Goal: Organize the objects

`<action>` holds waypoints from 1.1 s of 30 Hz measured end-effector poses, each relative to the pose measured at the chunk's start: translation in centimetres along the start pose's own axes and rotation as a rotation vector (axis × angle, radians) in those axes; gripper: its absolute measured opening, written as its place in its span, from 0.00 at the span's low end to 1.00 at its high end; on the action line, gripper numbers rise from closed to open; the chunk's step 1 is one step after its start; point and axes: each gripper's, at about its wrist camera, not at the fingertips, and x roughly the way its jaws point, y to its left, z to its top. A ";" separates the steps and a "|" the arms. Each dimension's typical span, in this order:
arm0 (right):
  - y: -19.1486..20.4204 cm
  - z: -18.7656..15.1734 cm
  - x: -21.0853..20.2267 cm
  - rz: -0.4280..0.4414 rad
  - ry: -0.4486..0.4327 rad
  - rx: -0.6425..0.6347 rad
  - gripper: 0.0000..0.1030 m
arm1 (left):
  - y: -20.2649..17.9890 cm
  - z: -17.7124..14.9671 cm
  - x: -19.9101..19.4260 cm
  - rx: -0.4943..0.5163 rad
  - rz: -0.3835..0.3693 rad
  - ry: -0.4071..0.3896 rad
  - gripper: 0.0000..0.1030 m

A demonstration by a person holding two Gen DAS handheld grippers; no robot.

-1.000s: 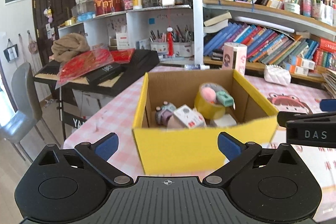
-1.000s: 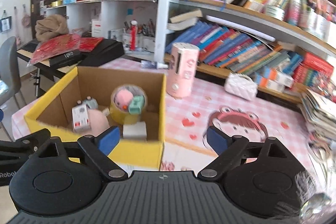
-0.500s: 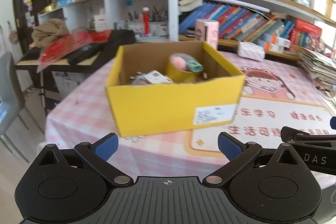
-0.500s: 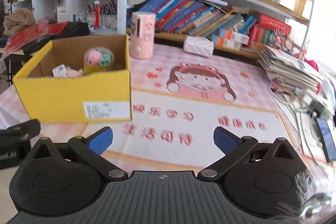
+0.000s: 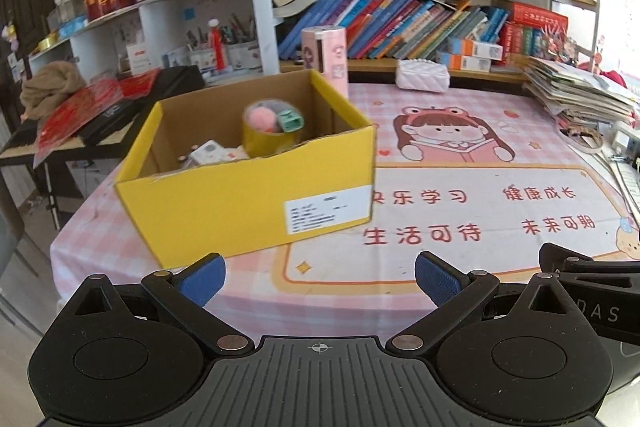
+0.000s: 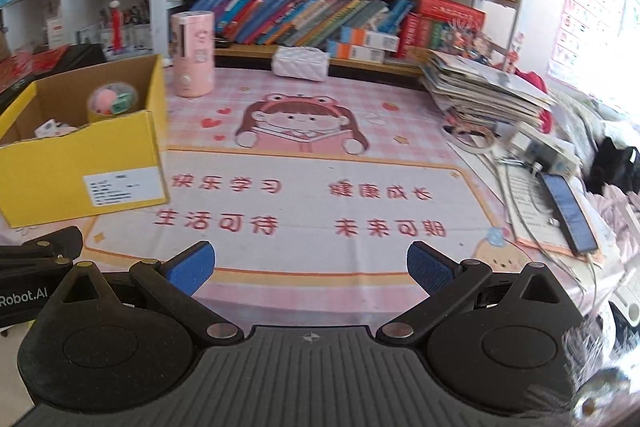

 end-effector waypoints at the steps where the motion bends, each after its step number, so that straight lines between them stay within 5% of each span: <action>1: -0.3 0.0 0.1 -0.005 0.002 0.004 1.00 | -0.3 0.1 0.1 0.005 -0.002 0.003 0.99; 33: -1.0 -0.6 0.1 -0.028 0.044 0.009 1.00 | -1.7 -0.4 -0.2 0.013 0.093 0.029 0.99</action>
